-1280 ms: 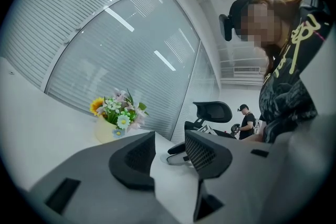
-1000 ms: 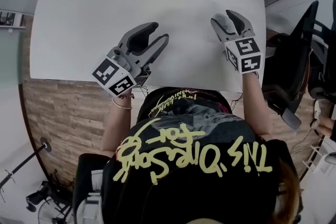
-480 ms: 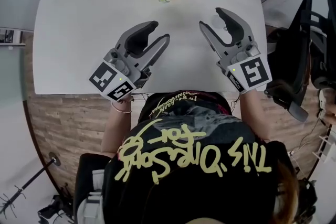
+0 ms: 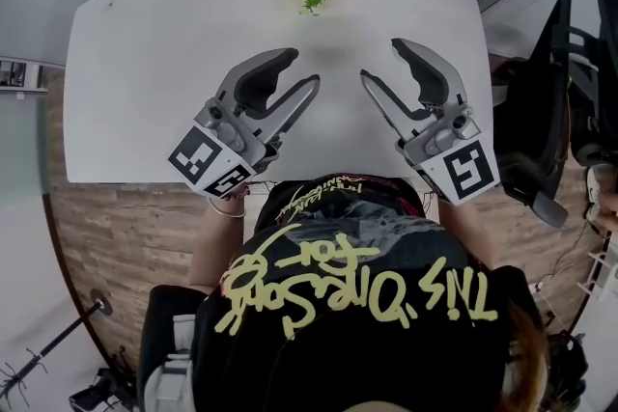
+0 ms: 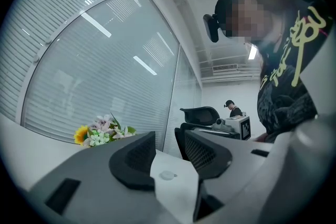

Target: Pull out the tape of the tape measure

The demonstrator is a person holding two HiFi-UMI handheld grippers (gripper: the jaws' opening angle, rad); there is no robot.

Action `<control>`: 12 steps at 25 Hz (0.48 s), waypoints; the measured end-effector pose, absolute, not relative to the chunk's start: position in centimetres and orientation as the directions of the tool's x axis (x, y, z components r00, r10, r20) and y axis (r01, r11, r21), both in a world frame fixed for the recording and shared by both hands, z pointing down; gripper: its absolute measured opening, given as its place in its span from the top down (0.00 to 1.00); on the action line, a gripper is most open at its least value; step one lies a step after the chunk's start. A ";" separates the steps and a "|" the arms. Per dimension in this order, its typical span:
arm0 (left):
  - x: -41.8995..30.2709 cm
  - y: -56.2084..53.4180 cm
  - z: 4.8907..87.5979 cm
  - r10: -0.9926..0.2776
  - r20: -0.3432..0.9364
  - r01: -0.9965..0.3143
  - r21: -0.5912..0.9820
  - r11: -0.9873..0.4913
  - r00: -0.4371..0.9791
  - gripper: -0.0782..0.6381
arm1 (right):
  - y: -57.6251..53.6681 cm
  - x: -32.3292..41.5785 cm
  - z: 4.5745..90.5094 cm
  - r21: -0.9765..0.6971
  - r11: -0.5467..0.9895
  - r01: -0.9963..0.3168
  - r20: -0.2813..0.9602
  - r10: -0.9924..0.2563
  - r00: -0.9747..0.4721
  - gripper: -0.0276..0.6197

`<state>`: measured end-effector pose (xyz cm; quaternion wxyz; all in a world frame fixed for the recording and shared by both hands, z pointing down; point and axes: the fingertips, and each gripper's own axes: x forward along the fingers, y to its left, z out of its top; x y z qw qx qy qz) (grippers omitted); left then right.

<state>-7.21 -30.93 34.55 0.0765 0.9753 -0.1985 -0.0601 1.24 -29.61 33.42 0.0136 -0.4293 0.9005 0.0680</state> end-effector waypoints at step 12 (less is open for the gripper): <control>-7.6 -29.6 34.2 -0.351 -0.091 -0.337 0.137 -0.931 0.932 0.87 | -27.7 -0.8 32.5 0.110 0.709 -0.696 -0.161 -0.679 -0.717 0.89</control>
